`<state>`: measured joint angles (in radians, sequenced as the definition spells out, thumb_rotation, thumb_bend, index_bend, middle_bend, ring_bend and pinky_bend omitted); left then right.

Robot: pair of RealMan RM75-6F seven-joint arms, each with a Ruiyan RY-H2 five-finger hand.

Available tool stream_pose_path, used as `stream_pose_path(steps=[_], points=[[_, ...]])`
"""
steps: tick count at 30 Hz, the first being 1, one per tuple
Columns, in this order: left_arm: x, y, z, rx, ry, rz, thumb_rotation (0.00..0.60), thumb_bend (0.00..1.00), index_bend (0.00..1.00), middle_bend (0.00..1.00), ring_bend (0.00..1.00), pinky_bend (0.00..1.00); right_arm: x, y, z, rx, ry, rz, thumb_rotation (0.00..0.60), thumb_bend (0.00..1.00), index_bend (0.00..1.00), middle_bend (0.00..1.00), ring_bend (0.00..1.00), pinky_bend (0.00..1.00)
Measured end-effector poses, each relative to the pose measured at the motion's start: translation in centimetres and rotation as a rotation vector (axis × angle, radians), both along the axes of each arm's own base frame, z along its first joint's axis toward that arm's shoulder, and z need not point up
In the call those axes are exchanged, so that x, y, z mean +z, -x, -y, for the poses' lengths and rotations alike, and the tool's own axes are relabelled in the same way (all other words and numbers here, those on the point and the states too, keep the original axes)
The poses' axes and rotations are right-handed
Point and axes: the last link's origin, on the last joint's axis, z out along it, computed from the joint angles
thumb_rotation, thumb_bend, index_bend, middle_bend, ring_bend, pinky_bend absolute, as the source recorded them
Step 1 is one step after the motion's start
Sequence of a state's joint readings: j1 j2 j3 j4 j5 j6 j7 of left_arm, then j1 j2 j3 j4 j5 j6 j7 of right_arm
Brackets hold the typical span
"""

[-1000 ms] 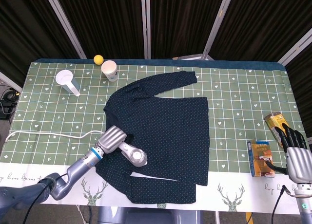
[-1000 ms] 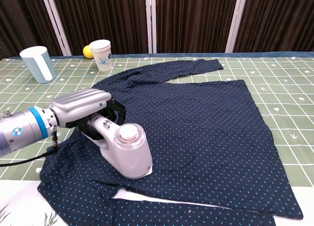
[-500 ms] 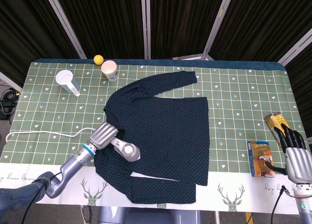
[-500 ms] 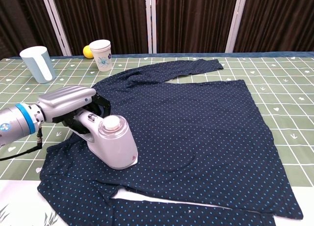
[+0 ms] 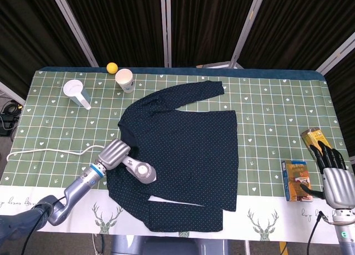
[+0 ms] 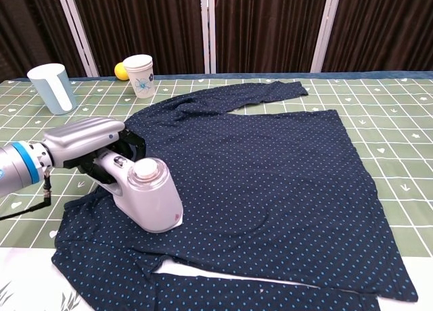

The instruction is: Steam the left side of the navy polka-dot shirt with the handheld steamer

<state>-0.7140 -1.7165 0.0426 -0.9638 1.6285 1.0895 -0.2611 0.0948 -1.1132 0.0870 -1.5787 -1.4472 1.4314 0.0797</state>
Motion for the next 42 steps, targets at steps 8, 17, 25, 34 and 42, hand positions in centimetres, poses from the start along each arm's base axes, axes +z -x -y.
stream_pose_path(steps=[8, 17, 25, 34, 42], points=[[-1.6, -1.8, 1.2, -0.030, 0.041, 0.026, 0.600, 0.82, 0.99, 0.95, 0.89, 1.00, 0.1, 0.1, 0.0, -0.001, 0.002, 0.002, 0.600, 0.00, 0.00, 0.00, 0.00, 0.00], [-3.5, -3.6, 2.6, -0.059, 0.083, 0.036, 0.600, 0.82, 0.99, 0.95, 0.89, 1.00, 0.1, 0.1, 0.0, -0.003, 0.003, 0.003, 0.600, 0.00, 0.00, 0.00, 0.00, 0.00], [-3.5, -3.5, 2.4, -0.058, 0.070, 0.025, 0.600, 0.82, 0.99, 0.95, 0.89, 1.00, 0.2, 0.2, -0.1, -0.003, 0.005, 0.003, 0.600, 0.00, 0.00, 0.00, 0.00, 0.00], [-1.8, -2.5, 1.2, -0.054, 0.024, 0.006, 0.600, 0.82, 0.99, 0.95, 0.89, 1.00, 0.2, 0.1, -0.1, -0.002, 0.004, 0.001, 0.600, 0.00, 0.00, 0.00, 0.00, 0.00], [0.2, -1.5, 0.0, -0.047, -0.022, -0.013, 0.600, 0.82, 0.99, 0.95, 0.89, 1.00, 0.2, 0.0, -0.1, 0.000, 0.004, 0.003, 0.600, 0.00, 0.00, 0.00, 0.00, 0.00]])
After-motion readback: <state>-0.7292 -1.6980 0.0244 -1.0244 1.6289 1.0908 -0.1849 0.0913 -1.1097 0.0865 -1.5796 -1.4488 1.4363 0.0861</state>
